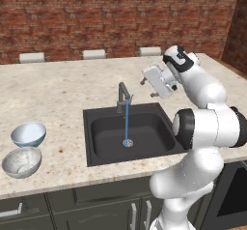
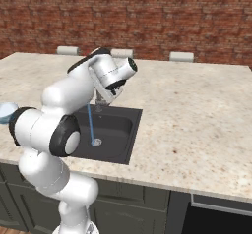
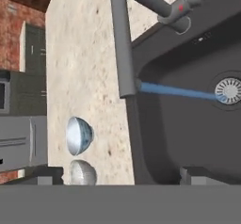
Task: Rinse each bowl for a few seconds and place them down in the sink or on the counter.
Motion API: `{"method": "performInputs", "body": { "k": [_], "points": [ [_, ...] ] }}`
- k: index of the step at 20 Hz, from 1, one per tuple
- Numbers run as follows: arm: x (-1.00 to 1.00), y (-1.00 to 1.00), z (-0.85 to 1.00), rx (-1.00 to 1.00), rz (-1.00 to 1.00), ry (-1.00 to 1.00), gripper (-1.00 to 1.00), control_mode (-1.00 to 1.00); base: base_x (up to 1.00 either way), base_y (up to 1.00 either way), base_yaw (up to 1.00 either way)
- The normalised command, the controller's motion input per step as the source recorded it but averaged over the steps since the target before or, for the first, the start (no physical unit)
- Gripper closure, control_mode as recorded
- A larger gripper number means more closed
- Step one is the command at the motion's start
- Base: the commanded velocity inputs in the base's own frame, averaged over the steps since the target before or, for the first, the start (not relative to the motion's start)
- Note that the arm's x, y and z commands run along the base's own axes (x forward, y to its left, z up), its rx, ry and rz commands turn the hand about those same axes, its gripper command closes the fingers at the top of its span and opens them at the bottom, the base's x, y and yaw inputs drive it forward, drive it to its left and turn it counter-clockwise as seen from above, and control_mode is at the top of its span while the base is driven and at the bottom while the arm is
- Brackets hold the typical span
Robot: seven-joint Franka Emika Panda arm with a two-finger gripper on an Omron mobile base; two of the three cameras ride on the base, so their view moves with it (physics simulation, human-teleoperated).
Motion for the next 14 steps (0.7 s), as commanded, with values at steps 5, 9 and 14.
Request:
{"method": "performInputs", "body": {
  "k": [5,9,14],
  "points": [
    [-0.58,0.78,-0.21,-0.18,0.00,0.19,-1.00,-1.00,0.00,0.00,0.00],
    [-0.34,0.67,-0.01,-0.08,0.00,0.16,-1.00,-1.00,0.00,0.00,0.00],
    [0.04,0.62,-0.10,0.12,0.04,0.22,-1.00,-1.00,0.00,0.00,0.00]
  ]
}}
